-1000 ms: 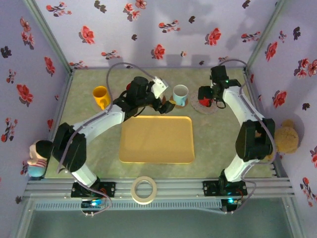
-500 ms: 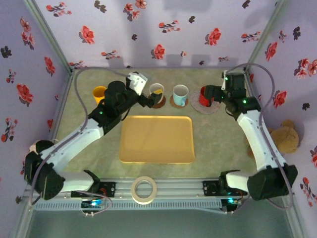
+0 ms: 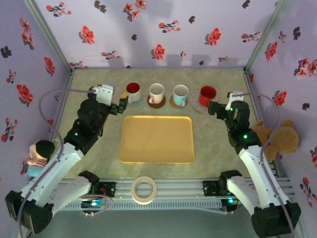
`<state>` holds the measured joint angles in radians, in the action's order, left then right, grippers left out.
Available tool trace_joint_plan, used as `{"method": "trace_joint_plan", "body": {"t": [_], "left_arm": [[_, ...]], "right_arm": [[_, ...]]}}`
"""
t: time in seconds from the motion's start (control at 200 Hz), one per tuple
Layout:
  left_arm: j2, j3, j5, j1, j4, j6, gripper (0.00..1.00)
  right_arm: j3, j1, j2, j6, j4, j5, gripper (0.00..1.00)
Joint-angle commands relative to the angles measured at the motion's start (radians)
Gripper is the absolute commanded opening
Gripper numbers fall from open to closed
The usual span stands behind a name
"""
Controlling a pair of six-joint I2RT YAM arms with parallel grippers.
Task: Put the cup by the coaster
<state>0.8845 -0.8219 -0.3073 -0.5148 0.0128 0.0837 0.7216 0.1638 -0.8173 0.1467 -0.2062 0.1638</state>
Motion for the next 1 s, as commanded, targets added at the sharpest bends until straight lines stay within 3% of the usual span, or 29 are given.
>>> {"method": "trace_joint_plan", "body": {"t": [0.0, 0.325, 0.535, 0.69, 0.995], "left_arm": [[-0.045, 0.071, -0.092, 0.053, -0.038, -0.014, 1.00], [-0.031, 0.311, -0.170, 0.178, 0.182, -0.088, 1.00], [0.097, 0.348, -0.165, 0.203, 0.254, -0.108, 1.00], [0.186, 0.404, -0.168, 0.222, 0.411, -0.140, 1.00], [0.290, 0.418, -0.165, 0.284, 0.528, -0.121, 1.00]], "right_arm": [[-0.074, 0.000, 0.042, -0.029, 0.162, 0.099, 0.99], [-0.272, -0.024, 0.009, -0.012, 0.362, 0.164, 0.99], [-0.354, -0.064, -0.071, 0.004, 0.502, 0.158, 0.99], [-0.387, -0.092, -0.126, -0.009, 0.589, 0.154, 0.99], [-0.380, -0.149, -0.310, -0.003, 0.726, 0.102, 0.99]]}}
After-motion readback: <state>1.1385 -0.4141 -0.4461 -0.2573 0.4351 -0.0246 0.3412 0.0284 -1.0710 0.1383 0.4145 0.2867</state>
